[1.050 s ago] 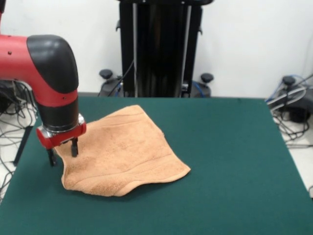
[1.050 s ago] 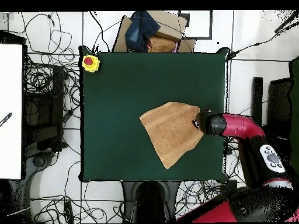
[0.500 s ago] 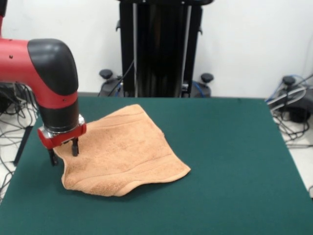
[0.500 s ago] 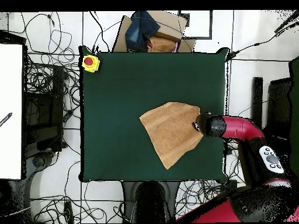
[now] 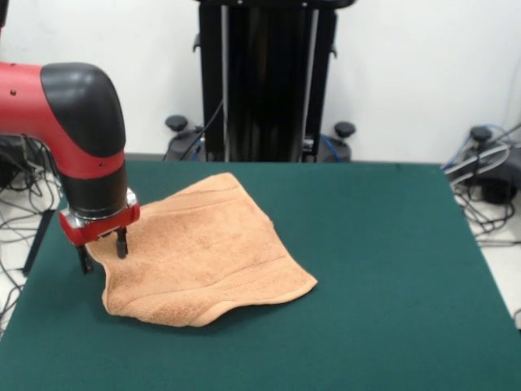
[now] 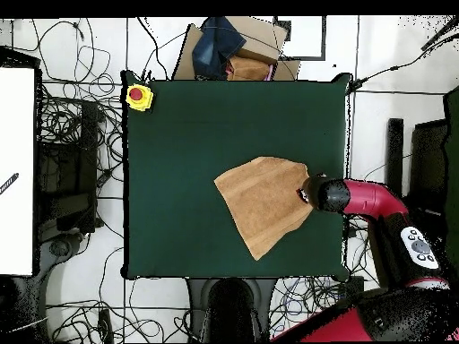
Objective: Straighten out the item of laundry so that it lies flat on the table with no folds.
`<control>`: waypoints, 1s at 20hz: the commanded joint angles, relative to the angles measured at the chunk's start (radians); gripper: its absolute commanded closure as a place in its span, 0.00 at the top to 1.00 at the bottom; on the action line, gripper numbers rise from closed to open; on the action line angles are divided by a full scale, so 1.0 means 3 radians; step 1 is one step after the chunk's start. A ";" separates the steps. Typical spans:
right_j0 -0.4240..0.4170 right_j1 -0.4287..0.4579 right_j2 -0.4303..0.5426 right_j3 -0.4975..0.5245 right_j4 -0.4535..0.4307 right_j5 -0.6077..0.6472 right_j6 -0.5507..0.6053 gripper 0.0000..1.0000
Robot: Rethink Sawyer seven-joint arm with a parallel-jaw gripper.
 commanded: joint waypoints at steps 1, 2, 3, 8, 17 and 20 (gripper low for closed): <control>0.0048 0.0029 0.0069 0.0103 -0.0095 0.0130 -0.0332 1.00; 0.0044 0.0033 0.0068 0.0101 -0.0098 0.0126 -0.0335 1.00; 0.0041 0.0038 0.0068 0.0098 -0.0101 0.0122 -0.0337 1.00; 0.0058 0.0066 0.0055 0.0078 -0.0122 0.0095 -0.0316 1.00; 0.0066 0.0042 0.0058 0.0097 -0.0113 0.0100 -0.0304 1.00; 0.0067 0.0044 0.0064 0.0093 -0.0109 0.0099 -0.0302 1.00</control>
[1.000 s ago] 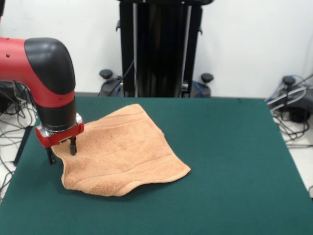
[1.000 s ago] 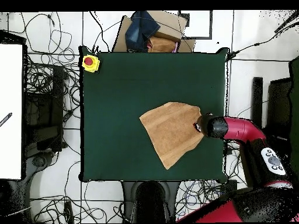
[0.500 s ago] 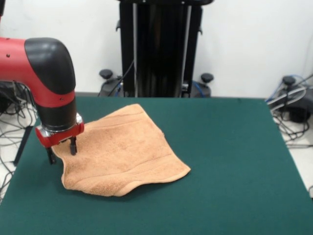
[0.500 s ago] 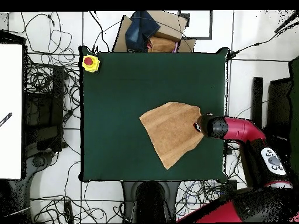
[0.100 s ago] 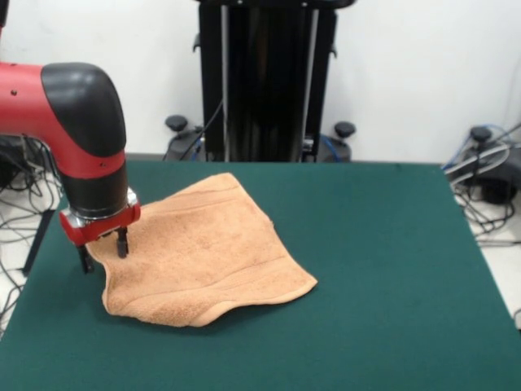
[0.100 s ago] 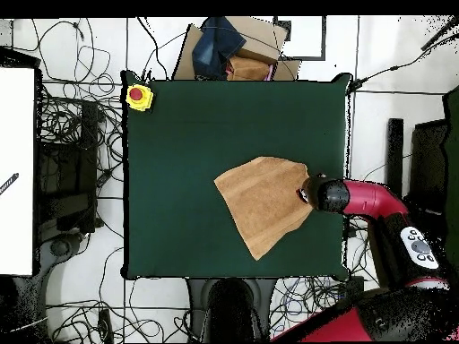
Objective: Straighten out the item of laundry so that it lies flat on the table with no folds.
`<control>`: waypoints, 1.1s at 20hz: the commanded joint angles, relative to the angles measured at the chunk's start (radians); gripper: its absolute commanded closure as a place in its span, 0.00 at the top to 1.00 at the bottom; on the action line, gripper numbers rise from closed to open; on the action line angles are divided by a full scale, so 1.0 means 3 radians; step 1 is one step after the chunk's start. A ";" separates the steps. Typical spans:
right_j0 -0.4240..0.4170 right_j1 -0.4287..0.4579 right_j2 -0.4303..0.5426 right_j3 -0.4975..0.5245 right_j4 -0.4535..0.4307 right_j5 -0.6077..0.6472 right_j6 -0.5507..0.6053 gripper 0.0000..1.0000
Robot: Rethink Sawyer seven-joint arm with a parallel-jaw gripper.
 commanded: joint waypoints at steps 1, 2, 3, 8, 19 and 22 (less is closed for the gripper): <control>0.0068 0.0045 0.0065 0.0085 -0.0108 0.0099 -0.0300 1.00; 0.0068 0.0045 0.0067 0.0083 -0.0105 0.0100 -0.0300 1.00; 0.0068 0.0043 0.0070 0.0084 -0.0105 0.0099 -0.0304 1.00; 0.0060 0.0036 0.0087 0.0099 -0.0101 0.0082 -0.0308 1.00; 0.0010 0.0034 0.0130 0.0148 -0.0096 0.0038 -0.0346 1.00; 0.0001 0.0035 0.0139 0.0149 -0.0091 0.0040 -0.0358 1.00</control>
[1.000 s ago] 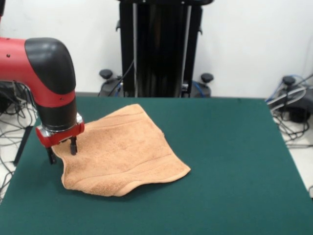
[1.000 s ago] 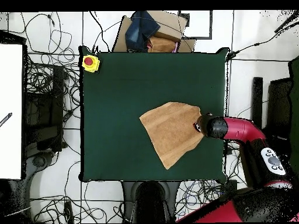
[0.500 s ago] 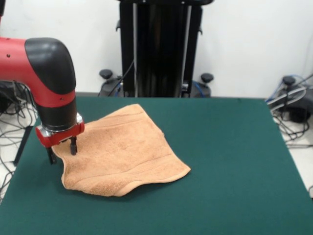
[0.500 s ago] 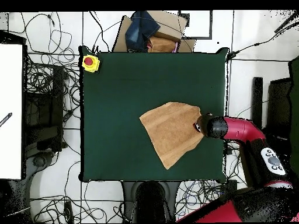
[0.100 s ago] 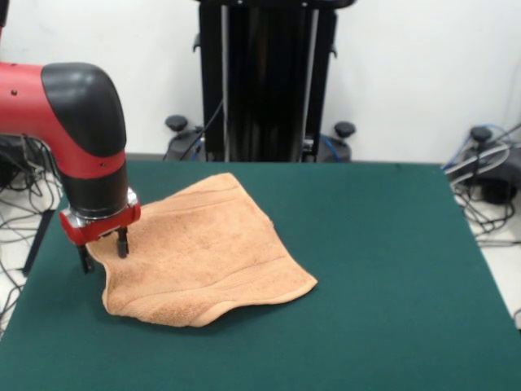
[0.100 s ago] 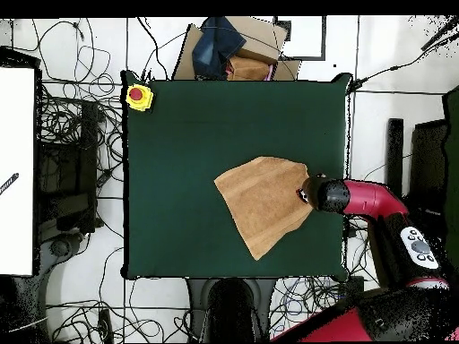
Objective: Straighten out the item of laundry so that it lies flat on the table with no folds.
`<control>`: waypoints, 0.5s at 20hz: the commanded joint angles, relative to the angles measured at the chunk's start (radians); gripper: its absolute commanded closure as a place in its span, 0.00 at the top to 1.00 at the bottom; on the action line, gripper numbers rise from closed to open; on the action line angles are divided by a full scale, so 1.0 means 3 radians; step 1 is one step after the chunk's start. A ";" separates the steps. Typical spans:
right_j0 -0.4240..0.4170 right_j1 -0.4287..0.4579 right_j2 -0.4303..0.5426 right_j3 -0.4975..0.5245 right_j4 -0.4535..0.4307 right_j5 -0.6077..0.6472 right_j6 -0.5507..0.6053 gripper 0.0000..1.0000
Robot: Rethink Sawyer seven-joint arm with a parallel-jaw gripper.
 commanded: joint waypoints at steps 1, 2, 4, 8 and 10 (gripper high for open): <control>-0.0001 0.0035 0.0141 0.0149 -0.0090 0.0041 -0.0362 1.00; -0.0004 0.0036 0.0145 0.0149 -0.0086 0.0045 -0.0366 1.00; -0.0005 0.0036 0.0147 0.0147 -0.0085 0.0048 -0.0370 1.00; -0.0013 0.0036 0.0155 0.0153 -0.0083 0.0049 -0.0381 0.00; -0.0019 0.0038 0.0165 0.0156 -0.0084 0.0059 -0.0411 0.00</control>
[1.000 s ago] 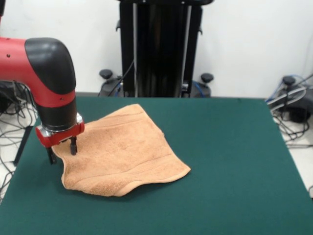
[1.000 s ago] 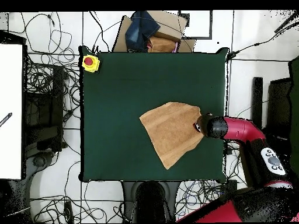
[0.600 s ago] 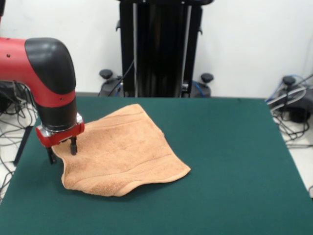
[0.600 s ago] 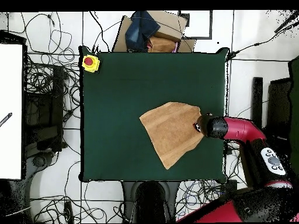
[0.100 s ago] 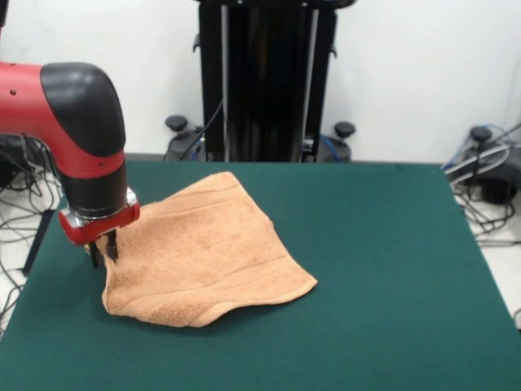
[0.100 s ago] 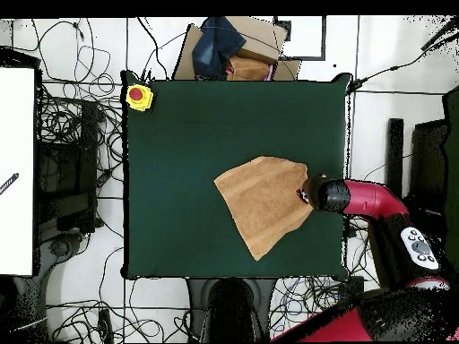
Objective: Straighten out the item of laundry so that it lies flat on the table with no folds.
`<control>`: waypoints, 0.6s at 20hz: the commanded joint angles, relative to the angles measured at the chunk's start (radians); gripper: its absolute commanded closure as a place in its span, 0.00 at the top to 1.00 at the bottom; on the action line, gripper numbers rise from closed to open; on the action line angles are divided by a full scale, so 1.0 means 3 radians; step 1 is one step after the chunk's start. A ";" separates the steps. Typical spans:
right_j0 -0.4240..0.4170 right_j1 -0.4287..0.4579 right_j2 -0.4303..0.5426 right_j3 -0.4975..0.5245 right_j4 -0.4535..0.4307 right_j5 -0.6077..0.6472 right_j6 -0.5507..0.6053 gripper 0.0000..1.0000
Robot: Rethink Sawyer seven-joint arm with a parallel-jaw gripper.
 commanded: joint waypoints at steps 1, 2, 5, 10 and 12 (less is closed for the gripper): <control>-0.0014 0.0039 0.0169 0.0157 -0.0085 0.0064 -0.0426 0.00; -0.0017 0.0040 0.0174 0.0158 -0.0086 0.0069 -0.0441 0.00; -0.0019 0.0040 0.0181 0.0167 -0.0083 0.0070 -0.0444 0.00; -0.0039 0.0048 0.0235 0.0189 -0.0079 0.0018 -0.0459 0.00; -0.0012 0.0018 0.0215 0.0208 -0.0096 0.0014 -0.0428 0.00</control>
